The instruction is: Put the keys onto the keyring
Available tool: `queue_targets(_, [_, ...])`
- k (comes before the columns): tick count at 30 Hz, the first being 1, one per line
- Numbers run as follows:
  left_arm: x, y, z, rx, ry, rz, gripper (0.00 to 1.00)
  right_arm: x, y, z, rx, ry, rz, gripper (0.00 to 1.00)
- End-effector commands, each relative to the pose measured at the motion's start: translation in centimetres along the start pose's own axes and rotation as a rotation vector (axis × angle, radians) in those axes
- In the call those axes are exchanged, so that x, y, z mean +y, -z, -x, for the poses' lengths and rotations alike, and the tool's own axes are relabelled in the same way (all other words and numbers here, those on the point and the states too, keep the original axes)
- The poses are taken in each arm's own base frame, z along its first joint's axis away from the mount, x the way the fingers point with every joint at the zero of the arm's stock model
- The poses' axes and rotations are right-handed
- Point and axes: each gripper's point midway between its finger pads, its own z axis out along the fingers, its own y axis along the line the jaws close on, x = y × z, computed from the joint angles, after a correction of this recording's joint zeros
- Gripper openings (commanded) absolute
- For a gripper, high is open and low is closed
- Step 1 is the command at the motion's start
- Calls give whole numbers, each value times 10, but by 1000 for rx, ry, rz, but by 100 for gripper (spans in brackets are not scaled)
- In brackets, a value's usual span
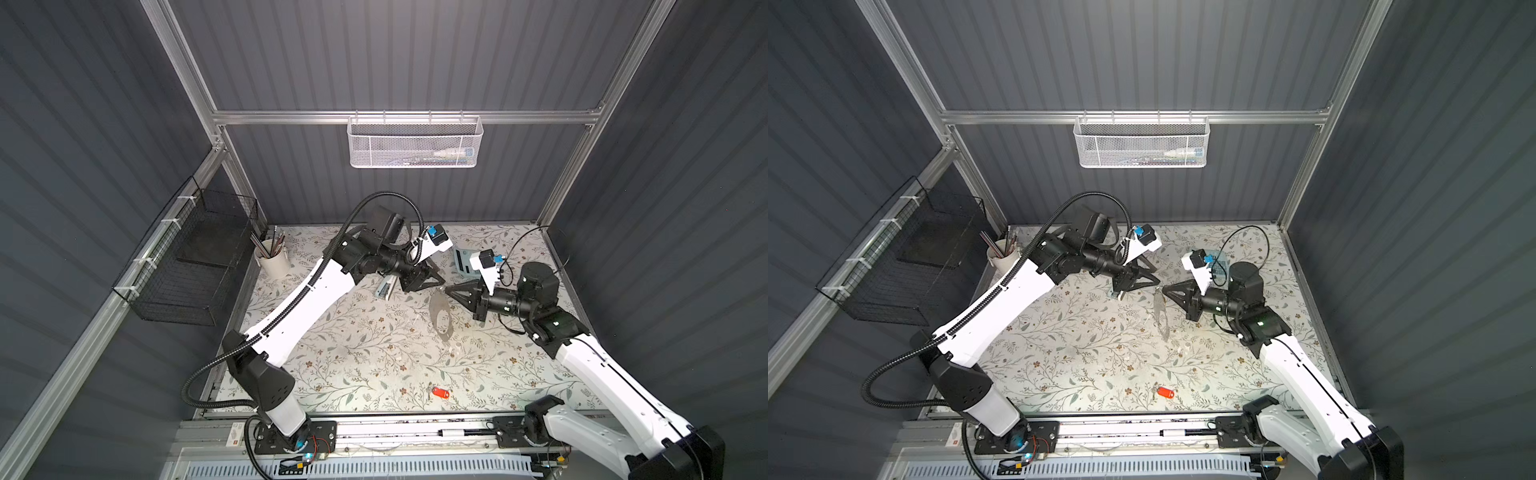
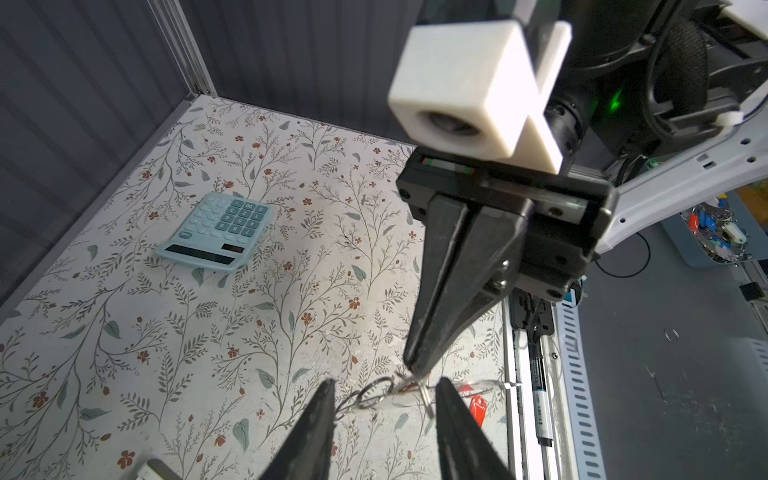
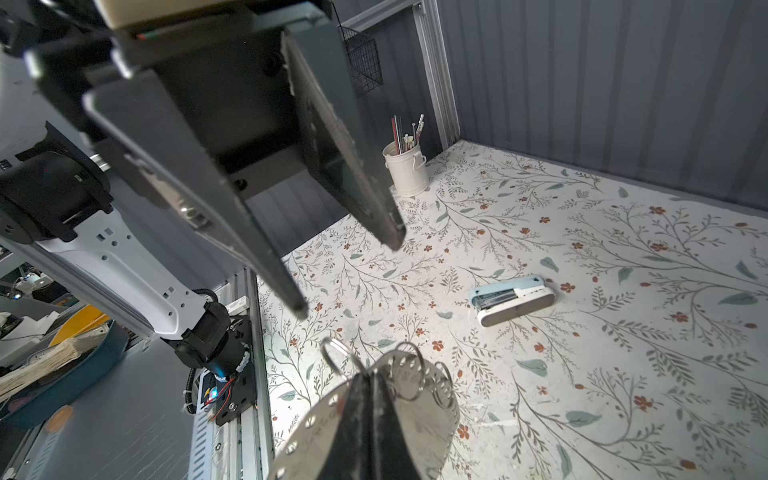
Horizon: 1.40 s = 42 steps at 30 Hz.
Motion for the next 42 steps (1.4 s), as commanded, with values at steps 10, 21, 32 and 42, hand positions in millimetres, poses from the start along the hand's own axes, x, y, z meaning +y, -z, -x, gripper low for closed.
queue_targets(10, [-2, -21, -19, 183, 101, 2, 34, 3, 1, 13, -24, 38, -8, 0])
queue_targets(21, [1, -29, -30, 226, 115, -1, 18, 2, 0, 12, -28, 36, -5, 0])
queue_targets(32, [4, -31, -29, 204, 115, 15, 0, 2, 0, 14, -37, 38, -12, 0])
queue_targets(42, [2, -23, 2, -81, 37, 57, 0, -33, 27, 22, -171, -79, -155, 34])
